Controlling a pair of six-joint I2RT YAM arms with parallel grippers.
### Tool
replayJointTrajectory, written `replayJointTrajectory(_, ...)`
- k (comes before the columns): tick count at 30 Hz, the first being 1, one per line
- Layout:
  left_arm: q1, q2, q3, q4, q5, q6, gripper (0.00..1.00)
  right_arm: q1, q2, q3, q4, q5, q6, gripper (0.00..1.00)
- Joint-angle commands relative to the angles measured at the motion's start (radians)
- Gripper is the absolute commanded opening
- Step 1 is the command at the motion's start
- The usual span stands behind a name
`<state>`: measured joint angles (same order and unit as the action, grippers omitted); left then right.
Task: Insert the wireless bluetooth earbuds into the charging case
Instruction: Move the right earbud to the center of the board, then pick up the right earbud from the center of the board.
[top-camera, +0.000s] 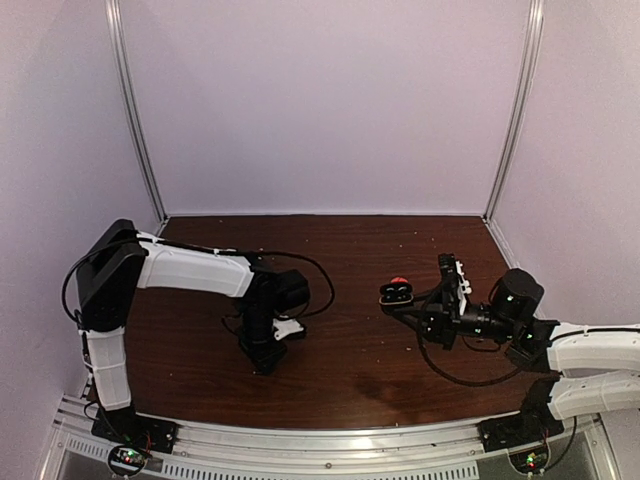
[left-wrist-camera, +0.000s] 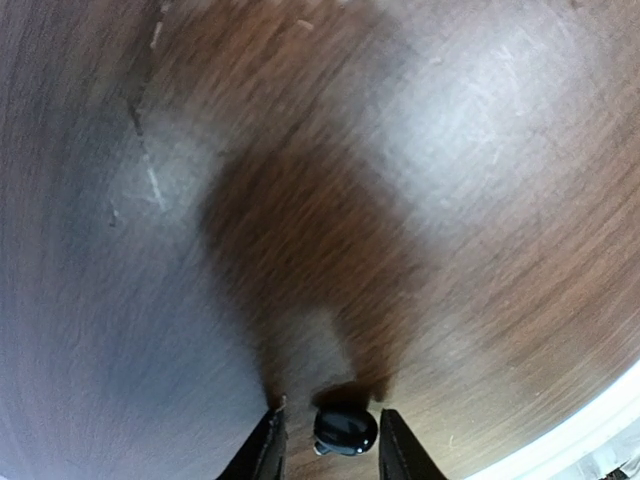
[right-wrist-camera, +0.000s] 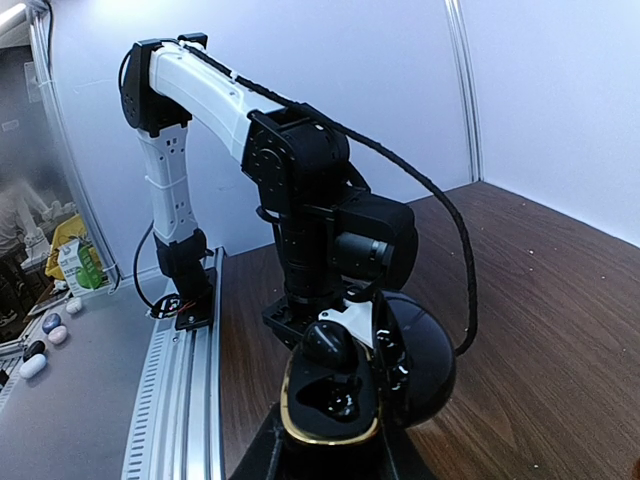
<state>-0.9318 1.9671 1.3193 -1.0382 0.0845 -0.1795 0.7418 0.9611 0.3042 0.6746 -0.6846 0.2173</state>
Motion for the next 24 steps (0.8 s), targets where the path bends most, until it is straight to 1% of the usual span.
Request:
replayJointTrajectory(1, -0.005, 0.065, 0.031, -0.045, -0.057, -0.004, 0.36, 0.001, -0.003, 0.026, 0.048, -0.016, 0.017, 0.00)
replayJointTrajectory(8, -0.023, 0.107, 0.097, -0.062, -0.059, 0.013, 0.36, 0.000, -0.009, 0.016, 0.048, -0.008, 0.018, 0.00)
replayJointTrajectory(18, -0.065, 0.139, 0.107, -0.056, -0.028, 0.028, 0.35, 0.001, -0.002, 0.016, 0.049, -0.009, 0.018, 0.00)
replayJointTrajectory(24, -0.072, 0.148, 0.121, -0.055, -0.025, 0.033, 0.26, 0.000, -0.002, 0.015, 0.048, -0.006, 0.021, 0.00)
